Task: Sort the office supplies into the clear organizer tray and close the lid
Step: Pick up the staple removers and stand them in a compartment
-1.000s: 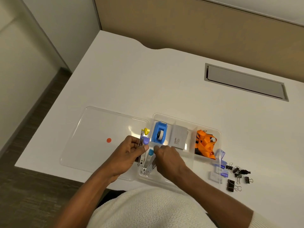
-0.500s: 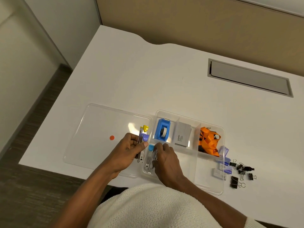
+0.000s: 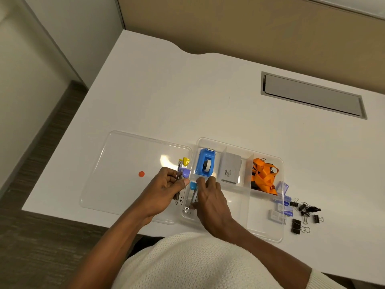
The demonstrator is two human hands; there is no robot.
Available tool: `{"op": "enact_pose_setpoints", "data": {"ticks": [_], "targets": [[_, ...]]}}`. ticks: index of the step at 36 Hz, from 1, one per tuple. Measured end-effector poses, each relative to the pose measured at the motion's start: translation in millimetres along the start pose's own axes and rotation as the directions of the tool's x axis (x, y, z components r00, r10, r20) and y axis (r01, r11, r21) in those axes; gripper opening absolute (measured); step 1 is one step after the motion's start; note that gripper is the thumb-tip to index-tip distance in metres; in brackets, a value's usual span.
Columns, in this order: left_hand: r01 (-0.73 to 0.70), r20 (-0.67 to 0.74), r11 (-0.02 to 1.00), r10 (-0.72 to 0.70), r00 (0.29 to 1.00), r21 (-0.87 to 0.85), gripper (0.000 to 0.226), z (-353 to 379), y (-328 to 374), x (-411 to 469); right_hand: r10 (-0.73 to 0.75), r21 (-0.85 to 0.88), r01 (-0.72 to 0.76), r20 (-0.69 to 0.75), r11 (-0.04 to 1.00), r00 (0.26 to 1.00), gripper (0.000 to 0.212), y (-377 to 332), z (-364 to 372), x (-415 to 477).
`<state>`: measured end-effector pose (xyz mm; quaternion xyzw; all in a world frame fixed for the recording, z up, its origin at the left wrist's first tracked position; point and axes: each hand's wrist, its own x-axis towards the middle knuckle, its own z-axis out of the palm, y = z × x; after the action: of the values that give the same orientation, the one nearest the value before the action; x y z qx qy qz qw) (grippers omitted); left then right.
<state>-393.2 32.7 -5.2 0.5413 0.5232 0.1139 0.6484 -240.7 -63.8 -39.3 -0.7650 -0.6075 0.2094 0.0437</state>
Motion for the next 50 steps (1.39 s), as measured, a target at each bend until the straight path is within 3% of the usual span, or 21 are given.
{"op": "enact_pose_setpoints", "data": {"ticks": [10,16,23,31,34,38,41,46,50], "targets": [[-0.014,0.025,1.000,0.013,1.000,0.003,0.032,0.4,-3.4,-5.1,0.126,0.353,-0.073,-0.130,0.933,0.983,0.054,1.0,-16.8,0.3],[-0.014,0.039,1.000,0.014,0.999,-0.002,0.034,-1.9,-4.8,-8.7,0.078,0.297,-0.039,-0.121,0.954,0.990,0.028,-1.1,-4.6,-5.9],[-0.012,0.052,1.000,0.012,0.999,0.009,0.038,-1.6,-6.4,-13.8,0.095,0.275,-0.047,-0.163,0.960,0.982,0.045,-1.5,-4.0,-10.7],[-0.008,0.072,1.000,0.008,0.997,-0.004,0.039,5.9,-1.7,-20.3,0.198,0.387,-0.101,-0.220,0.916,0.955,0.027,6.1,-28.1,-15.9],[-0.018,0.086,0.999,0.020,0.996,-0.028,0.040,10.3,0.9,-21.7,0.250,0.611,-0.056,-0.236,0.790,0.939,0.026,5.6,-46.6,-20.4],[-0.015,0.106,0.999,0.020,0.994,-0.047,0.041,19.2,2.9,-23.1,0.200,0.889,-0.001,-0.103,0.459,0.974,0.039,1.7,-61.8,-25.1],[-0.026,0.089,1.000,0.026,0.996,-0.002,0.030,26.4,4.2,-21.8,0.172,0.890,-0.020,-0.065,0.456,0.983,0.040,0.0,-57.4,-26.9],[-0.102,0.101,0.956,0.077,0.992,0.274,0.020,34.4,10.5,-16.1,0.207,0.915,-0.035,-0.053,0.403,0.977,0.028,5.1,-48.7,-31.3],[-0.053,0.055,0.979,0.043,0.998,0.195,0.028,40.8,18.0,-15.6,0.263,0.947,-0.083,-0.001,0.310,0.965,0.024,13.2,-50.7,-36.2]]}}
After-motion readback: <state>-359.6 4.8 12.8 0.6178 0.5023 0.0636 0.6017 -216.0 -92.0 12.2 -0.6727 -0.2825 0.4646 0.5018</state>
